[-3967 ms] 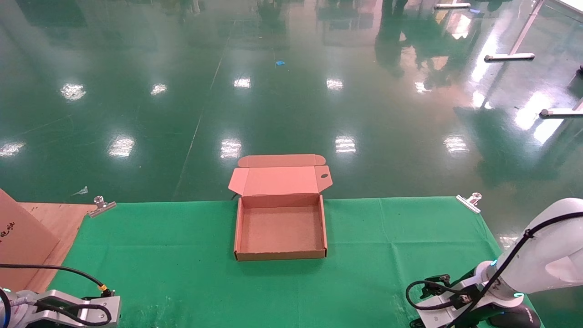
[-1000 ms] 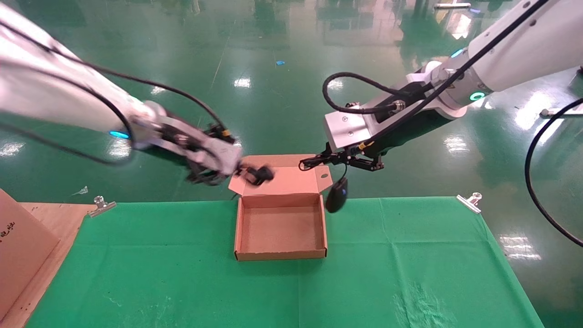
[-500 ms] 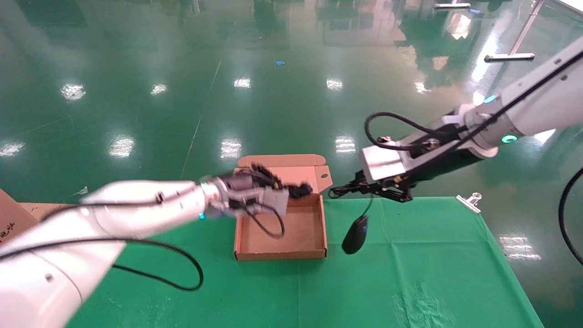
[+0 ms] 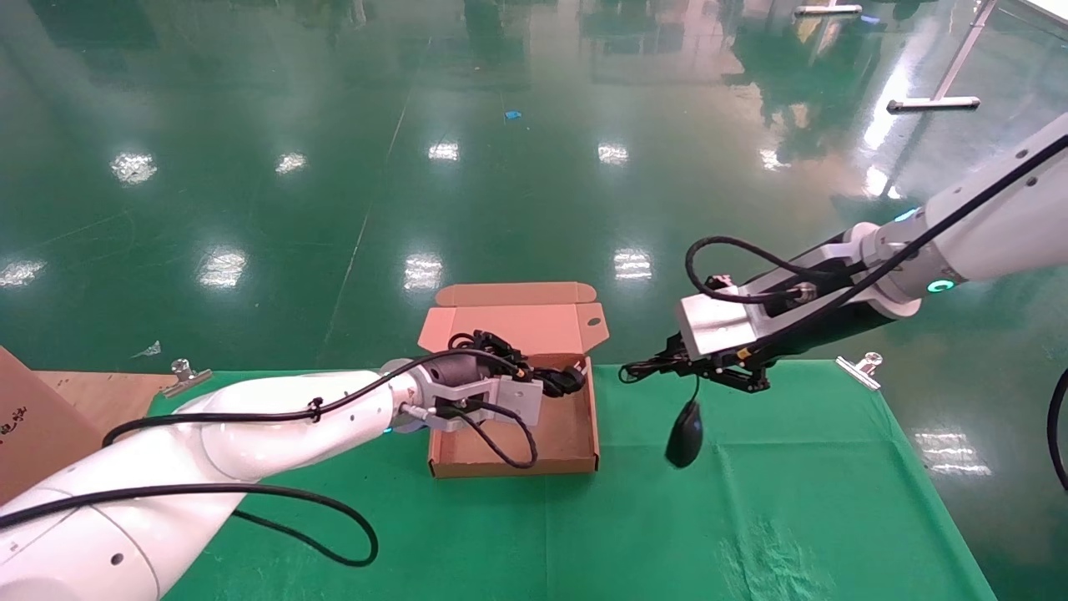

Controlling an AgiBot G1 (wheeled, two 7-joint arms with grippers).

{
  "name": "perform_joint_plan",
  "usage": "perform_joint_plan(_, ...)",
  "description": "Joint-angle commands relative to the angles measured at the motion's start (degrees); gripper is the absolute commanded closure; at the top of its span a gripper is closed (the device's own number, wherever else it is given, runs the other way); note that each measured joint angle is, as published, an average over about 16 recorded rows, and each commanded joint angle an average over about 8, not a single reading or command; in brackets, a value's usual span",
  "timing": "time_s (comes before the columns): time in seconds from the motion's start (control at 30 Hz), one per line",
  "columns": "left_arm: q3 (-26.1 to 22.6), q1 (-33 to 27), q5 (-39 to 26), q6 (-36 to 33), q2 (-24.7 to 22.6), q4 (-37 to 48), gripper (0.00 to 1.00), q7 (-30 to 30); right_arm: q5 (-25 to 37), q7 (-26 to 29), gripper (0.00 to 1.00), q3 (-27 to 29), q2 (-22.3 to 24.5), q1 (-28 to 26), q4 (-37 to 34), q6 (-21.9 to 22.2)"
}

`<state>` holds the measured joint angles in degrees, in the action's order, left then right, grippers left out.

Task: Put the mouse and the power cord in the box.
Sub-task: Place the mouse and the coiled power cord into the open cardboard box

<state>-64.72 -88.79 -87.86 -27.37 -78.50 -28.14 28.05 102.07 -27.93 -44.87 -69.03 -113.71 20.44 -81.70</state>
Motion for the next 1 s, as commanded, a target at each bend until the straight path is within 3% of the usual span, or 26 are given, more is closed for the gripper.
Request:
perform_joint_plan(0.03,-1.02,-0.18,0.86,0.34,0.01,0.05,0.00,-0.09,0.02,-0.26,1.00,-0.04,-0.36,0.11,-0.53,0.21)
perform_joint_plan(0.43,-5.43,-1.17,5.33,1.47,0.10,0.08,0.00,0.29,0.04,0.26,1.00,-0.27,-2.78,-1.85,-1.19,-1.30)
perform_joint_plan(0.63,-4.31,-3.11,10.86,-1.64,1.20,-0.74,0.00,1.41,0.47,1.69,1.00,-0.53,-5.26,-3.47,-0.88,-0.68)
perform_joint_plan(0.77,-1.24,-4.38,16.22,-7.29,4.77,-2.17,0.00,4.48,0.87,2.77,1.00,-1.03,-7.41,-3.90,-0.48,0.84)
perform_joint_plan(1.0,4.01,-3.46,23.81,-15.82,15.70,-7.37,0.00,10.12,-0.28,6.78,1.00,-4.09,-9.41,-1.87,5.69,4.81)
